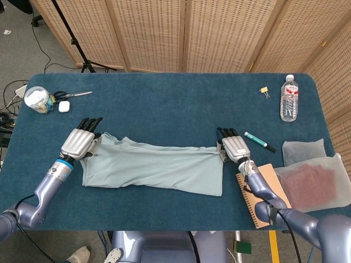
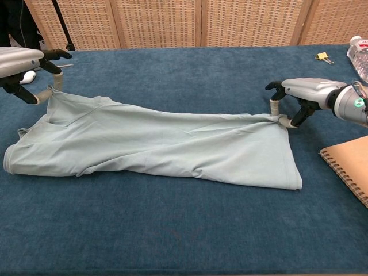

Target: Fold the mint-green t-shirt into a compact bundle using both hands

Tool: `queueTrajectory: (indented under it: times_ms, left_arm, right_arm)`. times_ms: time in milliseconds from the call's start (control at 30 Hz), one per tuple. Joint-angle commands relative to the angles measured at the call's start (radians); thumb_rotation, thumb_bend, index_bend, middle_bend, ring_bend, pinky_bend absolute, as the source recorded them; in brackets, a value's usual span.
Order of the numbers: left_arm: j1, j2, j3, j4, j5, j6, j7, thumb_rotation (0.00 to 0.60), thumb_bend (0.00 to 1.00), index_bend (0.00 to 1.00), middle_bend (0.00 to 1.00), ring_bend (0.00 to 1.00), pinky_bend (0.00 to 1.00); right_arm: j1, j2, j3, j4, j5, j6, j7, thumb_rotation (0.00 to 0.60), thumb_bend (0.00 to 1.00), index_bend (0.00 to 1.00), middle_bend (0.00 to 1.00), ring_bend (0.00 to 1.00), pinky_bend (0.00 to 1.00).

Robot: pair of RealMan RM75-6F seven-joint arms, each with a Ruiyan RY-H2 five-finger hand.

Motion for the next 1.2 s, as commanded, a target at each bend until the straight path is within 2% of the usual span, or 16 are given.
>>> queueTrajectory:
  times_ms: [33, 200, 467, 633, 933, 1033, 1200]
  left_arm:
    - [0.000, -0.001, 0.000, -0.002, -0.002, 0.001, 0.002, 0.600, 0.57, 0.73, 0.00, 0.00, 0.00]
    - [0.000, -0.005, 0.000, 0.001, -0.008, 0.001, 0.007, 0.600, 0.57, 0.73, 0.00, 0.00, 0.00]
    - [-0.005, -0.009, -0.004, 0.003, -0.018, -0.002, 0.019, 0.600, 0.57, 0.73, 0.00, 0.00, 0.00]
    - [-0.009, -0.010, -0.008, 0.009, -0.029, -0.011, 0.024, 0.600, 0.57, 0.73, 0.00, 0.00, 0.00]
    - [-0.021, -0.012, -0.015, 0.021, -0.049, -0.029, 0.043, 0.600, 0.57, 0.73, 0.00, 0.00, 0.00]
    - [-0.034, -0.021, -0.021, 0.038, -0.077, -0.057, 0.069, 0.600, 0.57, 0.73, 0.00, 0.00, 0.00]
    - [-0.055, -0.036, -0.033, 0.056, -0.144, -0.100, 0.146, 0.600, 0.57, 0.73, 0.00, 0.00, 0.00]
  right_arm:
    - [-0.002, 0.007, 0.002, -0.014, 0.003, 0.008, -0.005, 0.600, 0.55, 0.12, 0.01, 0.00, 0.00]
    - [-0.010, 0.026, 0.006, -0.046, 0.000, 0.037, -0.012, 0.600, 0.52, 0.01, 0.00, 0.00, 0.00]
    - [-0.054, 0.114, 0.011, -0.181, -0.044, 0.150, -0.007, 0.600, 0.51, 0.00, 0.00, 0.00, 0.00]
    - [-0.112, 0.194, -0.006, -0.289, -0.100, 0.253, 0.014, 0.600, 0.40, 0.00, 0.00, 0.00, 0.00]
    - [-0.256, 0.317, -0.081, -0.397, -0.247, 0.487, 0.072, 0.600, 0.26, 0.00, 0.00, 0.00, 0.00]
    - [-0.349, 0.355, -0.135, -0.411, -0.302, 0.610, 0.074, 0.600, 0.26, 0.00, 0.00, 0.00, 0.00]
    - [-0.411, 0.372, -0.168, -0.433, -0.352, 0.691, 0.051, 0.600, 0.26, 0.00, 0.00, 0.00, 0.00]
